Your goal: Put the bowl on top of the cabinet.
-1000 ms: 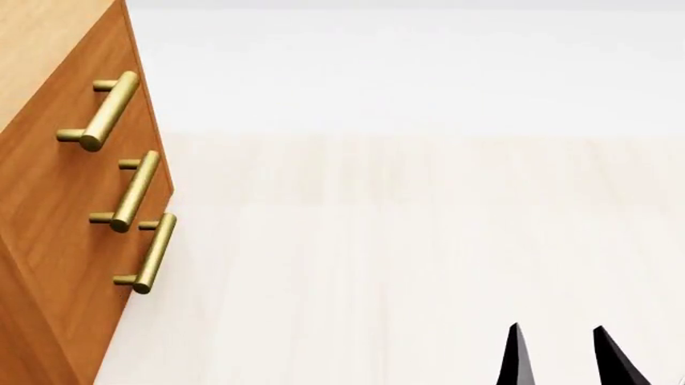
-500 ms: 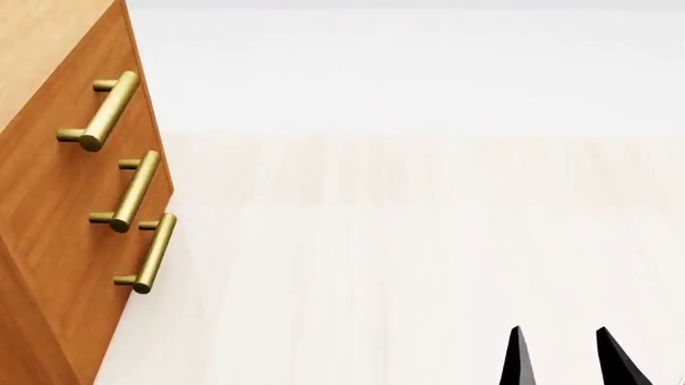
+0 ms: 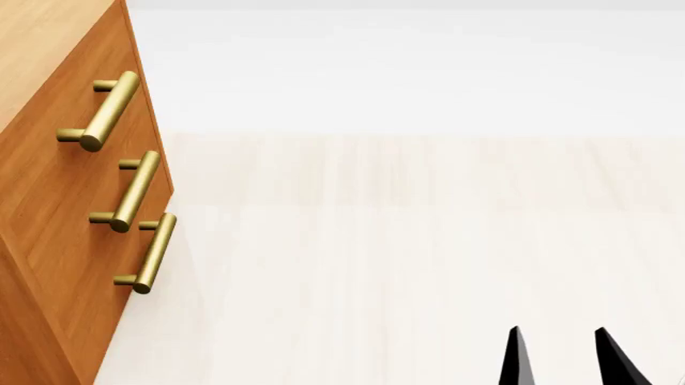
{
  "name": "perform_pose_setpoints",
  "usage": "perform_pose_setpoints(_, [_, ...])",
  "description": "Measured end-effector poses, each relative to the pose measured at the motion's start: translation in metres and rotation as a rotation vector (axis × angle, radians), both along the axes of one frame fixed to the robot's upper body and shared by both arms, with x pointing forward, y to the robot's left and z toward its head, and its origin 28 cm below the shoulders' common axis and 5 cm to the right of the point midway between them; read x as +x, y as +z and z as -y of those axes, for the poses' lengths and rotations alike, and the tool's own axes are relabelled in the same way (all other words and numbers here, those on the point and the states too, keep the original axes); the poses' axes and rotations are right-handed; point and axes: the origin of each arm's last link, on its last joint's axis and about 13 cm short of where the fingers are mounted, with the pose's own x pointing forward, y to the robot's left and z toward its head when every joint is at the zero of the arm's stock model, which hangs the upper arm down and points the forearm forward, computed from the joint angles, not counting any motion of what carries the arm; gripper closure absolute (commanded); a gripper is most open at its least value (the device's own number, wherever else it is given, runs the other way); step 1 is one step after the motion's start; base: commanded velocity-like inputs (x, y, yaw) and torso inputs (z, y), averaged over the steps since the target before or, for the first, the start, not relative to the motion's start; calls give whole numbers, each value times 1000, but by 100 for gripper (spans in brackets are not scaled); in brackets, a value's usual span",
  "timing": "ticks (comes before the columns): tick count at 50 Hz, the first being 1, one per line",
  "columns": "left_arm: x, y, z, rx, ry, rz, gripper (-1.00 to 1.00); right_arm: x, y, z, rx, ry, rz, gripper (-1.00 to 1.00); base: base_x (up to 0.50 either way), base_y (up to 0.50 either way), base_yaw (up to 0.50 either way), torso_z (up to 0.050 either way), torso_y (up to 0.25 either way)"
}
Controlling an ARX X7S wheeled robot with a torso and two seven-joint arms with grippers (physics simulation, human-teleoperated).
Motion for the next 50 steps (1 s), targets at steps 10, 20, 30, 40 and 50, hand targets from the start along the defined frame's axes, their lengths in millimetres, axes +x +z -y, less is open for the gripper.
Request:
perform_pose_setpoints(10, [-1, 1, -8, 0, 18, 10, 100, 1, -1, -1, -6, -1, -5, -100, 0, 0, 0, 0, 0])
perform_pose_setpoints(20, [3, -4, -20, -1, 26, 16, 100, 4, -4, -1, -23, -9, -17, -100, 0, 0, 0, 0, 1])
perform_pose_setpoints(30, [8, -12, -33, 9, 30, 22, 100, 11, -9, -1, -45, -28, -43, -100, 0, 0, 0, 0, 0])
perform_pose_setpoints(40, [8, -14, -44, 15, 43, 35, 100, 20, -15, -2, -69, -44, -78, -100, 0, 0, 0, 1, 0])
perform_pose_setpoints(50, [10, -17, -52, 30, 51, 46, 100, 25, -19, -2, -87, -62, -100, -100, 0, 0, 0, 0, 1])
